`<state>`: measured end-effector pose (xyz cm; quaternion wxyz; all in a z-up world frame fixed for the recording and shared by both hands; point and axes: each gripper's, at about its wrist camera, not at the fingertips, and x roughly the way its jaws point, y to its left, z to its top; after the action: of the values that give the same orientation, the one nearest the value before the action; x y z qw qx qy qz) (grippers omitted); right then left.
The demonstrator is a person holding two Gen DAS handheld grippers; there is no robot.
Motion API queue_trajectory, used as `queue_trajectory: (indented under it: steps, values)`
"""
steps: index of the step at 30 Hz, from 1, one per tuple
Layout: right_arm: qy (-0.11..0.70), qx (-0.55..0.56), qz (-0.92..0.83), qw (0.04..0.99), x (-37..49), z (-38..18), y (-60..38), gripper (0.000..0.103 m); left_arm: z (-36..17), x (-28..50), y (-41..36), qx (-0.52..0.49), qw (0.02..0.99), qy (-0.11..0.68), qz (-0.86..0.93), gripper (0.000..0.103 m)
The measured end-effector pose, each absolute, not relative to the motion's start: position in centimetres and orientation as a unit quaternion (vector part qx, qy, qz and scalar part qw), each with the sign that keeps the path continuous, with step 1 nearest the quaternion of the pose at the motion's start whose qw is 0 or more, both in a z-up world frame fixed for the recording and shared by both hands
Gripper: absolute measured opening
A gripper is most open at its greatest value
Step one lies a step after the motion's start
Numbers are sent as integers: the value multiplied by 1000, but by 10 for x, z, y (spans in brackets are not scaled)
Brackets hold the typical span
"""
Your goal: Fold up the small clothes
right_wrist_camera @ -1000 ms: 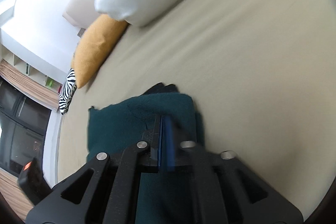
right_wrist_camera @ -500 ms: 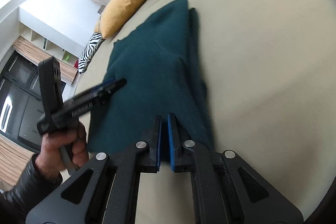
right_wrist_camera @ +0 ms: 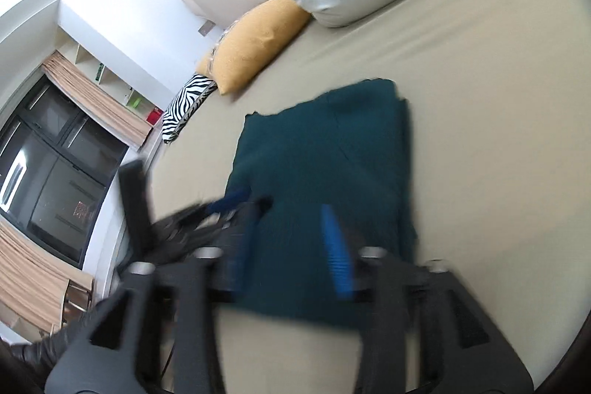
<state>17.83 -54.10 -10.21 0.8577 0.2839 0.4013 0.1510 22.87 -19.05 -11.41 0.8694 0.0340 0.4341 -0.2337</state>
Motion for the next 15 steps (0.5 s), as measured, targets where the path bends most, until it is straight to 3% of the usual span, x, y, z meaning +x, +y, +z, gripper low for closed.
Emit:
queue_trajectory:
  steps: [3,5,8,10,11,13,15]
  values:
    - [437,310,125,835,207,-147,-553,43,-115,211,-192,53,874,423,-231,50]
    - [396,353,146,835,197,-159,-570,33,-119,200,-196,82,877,411,-234,50]
    - [383,382,151,828,176,-164,-589,32,-121,193,-192,83,879,405,-238,50]
    - [393,359,111,840,163,-158,-598,46,-114,191,-181,57,881,406,-236,51]
    - [409,333,54,848,157,-154,-603,47,-109,188,-172,34,884,401,-236,51]
    - [399,344,57,848,148,-148,-615,47,-101,189,-154,-4,893,389,-225,62]
    - [391,347,56,851,145,-138,-621,56,-99,200,-135,-47,894,395,-205,70]
